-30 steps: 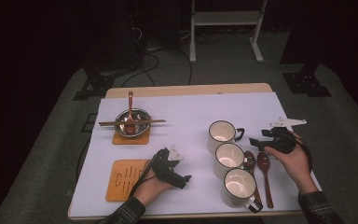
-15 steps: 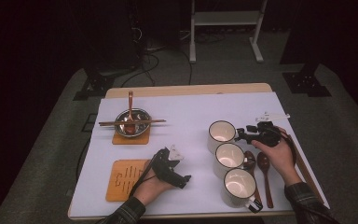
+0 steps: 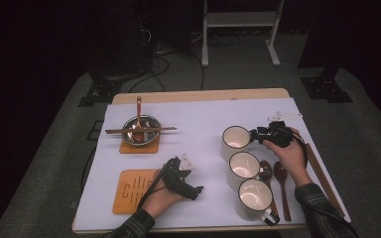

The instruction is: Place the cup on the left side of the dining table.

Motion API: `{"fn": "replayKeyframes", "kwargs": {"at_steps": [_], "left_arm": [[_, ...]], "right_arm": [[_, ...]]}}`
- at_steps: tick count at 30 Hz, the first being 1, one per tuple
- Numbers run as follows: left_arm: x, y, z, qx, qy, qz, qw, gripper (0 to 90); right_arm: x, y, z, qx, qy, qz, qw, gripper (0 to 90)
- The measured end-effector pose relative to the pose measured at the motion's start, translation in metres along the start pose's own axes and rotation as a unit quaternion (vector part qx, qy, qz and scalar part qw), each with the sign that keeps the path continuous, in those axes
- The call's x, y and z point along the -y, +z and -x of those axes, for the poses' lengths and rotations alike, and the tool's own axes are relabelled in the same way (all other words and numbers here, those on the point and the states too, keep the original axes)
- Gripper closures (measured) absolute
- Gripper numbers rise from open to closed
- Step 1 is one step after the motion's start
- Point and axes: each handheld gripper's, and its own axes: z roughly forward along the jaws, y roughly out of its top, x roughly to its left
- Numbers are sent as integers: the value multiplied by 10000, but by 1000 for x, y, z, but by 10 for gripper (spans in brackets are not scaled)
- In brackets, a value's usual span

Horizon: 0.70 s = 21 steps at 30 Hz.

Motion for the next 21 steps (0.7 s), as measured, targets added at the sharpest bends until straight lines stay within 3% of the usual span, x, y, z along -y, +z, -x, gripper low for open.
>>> {"fn": "replayKeyframes", "kwargs": {"at_steps": [13,21], "left_arm": [[0,0,0,6,-7,2,10000,20],[0,0,0,7,-2,7,10000,20]], "right_arm": [[-14,23,7,-199,69,102,9997,652],[-16,27,8,-234,134,131,9996,603]]}}
